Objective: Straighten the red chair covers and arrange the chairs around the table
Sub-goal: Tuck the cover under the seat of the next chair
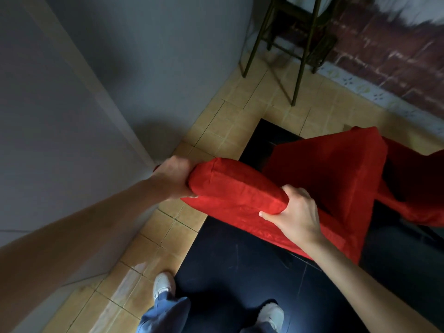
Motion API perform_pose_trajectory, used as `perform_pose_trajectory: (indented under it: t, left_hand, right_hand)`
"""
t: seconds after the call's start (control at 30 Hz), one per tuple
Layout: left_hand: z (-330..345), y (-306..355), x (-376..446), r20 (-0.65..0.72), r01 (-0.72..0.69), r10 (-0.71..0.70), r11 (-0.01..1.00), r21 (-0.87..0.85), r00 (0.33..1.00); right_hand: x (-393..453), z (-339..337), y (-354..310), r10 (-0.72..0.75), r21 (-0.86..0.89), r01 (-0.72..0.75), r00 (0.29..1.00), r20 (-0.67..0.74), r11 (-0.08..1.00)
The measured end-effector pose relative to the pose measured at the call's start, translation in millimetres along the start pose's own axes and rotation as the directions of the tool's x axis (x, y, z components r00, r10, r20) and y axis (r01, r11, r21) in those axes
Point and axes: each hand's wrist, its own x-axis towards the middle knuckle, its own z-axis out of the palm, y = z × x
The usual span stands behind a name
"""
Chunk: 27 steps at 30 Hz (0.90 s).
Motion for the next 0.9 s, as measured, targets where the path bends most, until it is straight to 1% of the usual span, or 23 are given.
perform_pose_trajectory:
  t: [0.13, 0.27, 0.33, 0.4, 0.47, 0.53, 0.6, 0.73, 0.9]
  left_hand:
    - [-19, 31, 9, 0.007, -0.1, 0.1, 0.987, 0.127, 0.995]
    - [-26, 66, 6, -0.032, -0.199, 0.205, 0.969, 0.144, 0.978]
    - [-27, 84, 1, -0.036, -0.233, 0.24, 0.962, 0.145, 0.97]
    - [-26, 100, -6, -0.037, -0.254, 0.261, 0.957, 0.143, 0.965]
    - [-25, 115, -13, -0.044, -0.264, 0.272, 0.955, 0.139, 0.961]
    - [-24, 131, -20, -0.046, -0.273, 0.281, 0.953, 0.13, 0.959]
    - [-20, 144, -28, -0.07, -0.293, 0.301, 0.95, 0.109, 0.951]
    - [-4, 165, -43, -0.143, -0.312, 0.304, 0.95, -0.031, 0.942]
    - [11, 202, -51, -0.149, -0.374, 0.361, 0.924, -0.076, 0.921]
  right_hand:
    - [-3, -27, 13, 0.029, 0.005, -0.029, 0.999, -0.042, 1.0]
    - [-12, -52, 32, 0.074, 0.023, -0.073, 0.997, -0.031, 0.997]
    - [-19, -64, 42, 0.064, 0.047, -0.064, 0.998, 0.018, 0.997]
    - [-24, -76, 47, 0.041, 0.126, -0.052, 0.995, 0.091, 0.991]
    - [-29, -86, 50, 0.022, 0.155, -0.041, 0.992, 0.123, 0.987]
    - [-35, -95, 55, 0.029, 0.09, -0.038, 0.994, 0.105, 0.995]
    - [-46, -104, 62, 0.034, 0.055, -0.036, 0.998, 0.047, 0.998]
    - [-73, -122, 80, 0.053, 0.05, -0.053, 0.999, -0.008, 0.997]
    - [-96, -150, 103, 0.119, 0.05, -0.118, 0.993, -0.021, 0.992]
